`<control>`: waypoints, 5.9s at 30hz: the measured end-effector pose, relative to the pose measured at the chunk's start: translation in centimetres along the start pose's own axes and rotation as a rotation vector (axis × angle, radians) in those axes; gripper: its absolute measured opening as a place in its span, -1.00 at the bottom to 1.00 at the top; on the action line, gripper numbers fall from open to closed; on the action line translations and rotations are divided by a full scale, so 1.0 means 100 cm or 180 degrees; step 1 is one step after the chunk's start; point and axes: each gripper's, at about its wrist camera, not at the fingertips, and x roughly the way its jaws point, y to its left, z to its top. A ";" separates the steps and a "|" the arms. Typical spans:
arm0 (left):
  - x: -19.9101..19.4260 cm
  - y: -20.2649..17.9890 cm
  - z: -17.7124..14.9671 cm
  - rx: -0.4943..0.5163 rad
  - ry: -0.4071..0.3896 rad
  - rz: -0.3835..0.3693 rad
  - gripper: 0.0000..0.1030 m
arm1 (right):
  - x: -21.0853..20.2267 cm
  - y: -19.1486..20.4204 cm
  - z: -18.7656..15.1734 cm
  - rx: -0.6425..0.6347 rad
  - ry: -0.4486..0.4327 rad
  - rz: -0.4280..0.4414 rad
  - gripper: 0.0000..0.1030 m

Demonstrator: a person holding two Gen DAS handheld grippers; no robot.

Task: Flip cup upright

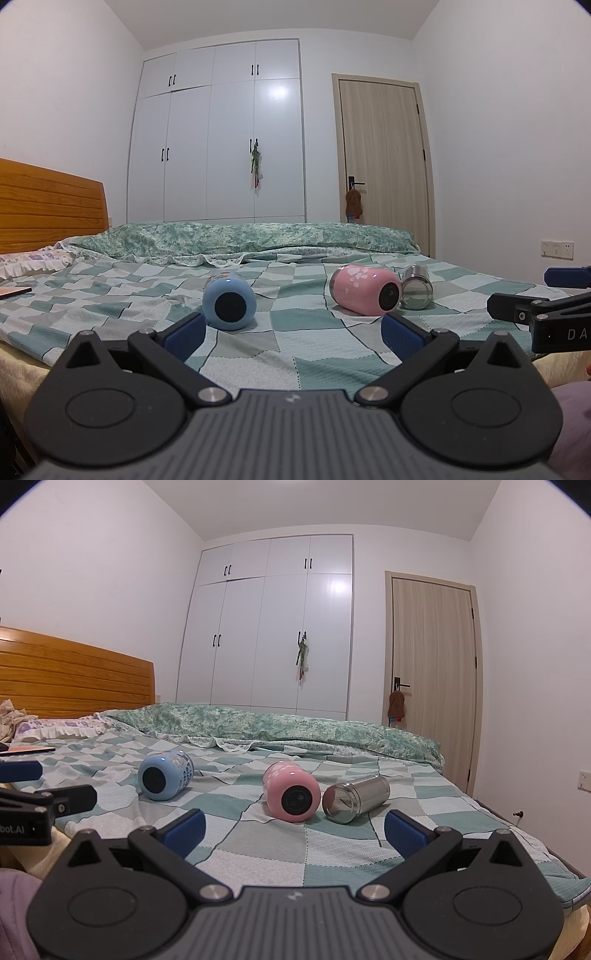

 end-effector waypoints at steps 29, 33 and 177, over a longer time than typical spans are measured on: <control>0.001 -0.002 0.003 -0.0023 0.0058 0.0019 1.00 | 0.001 -0.001 0.002 0.0013 0.0076 0.0029 1.00; 0.008 -0.003 0.010 -0.0051 0.0129 -0.0008 1.00 | 0.007 -0.006 0.008 0.0063 0.0148 0.0113 1.00; 0.124 0.138 0.062 -0.0117 0.1443 -0.0446 1.00 | 0.186 0.088 0.100 0.0179 0.2133 0.0676 1.00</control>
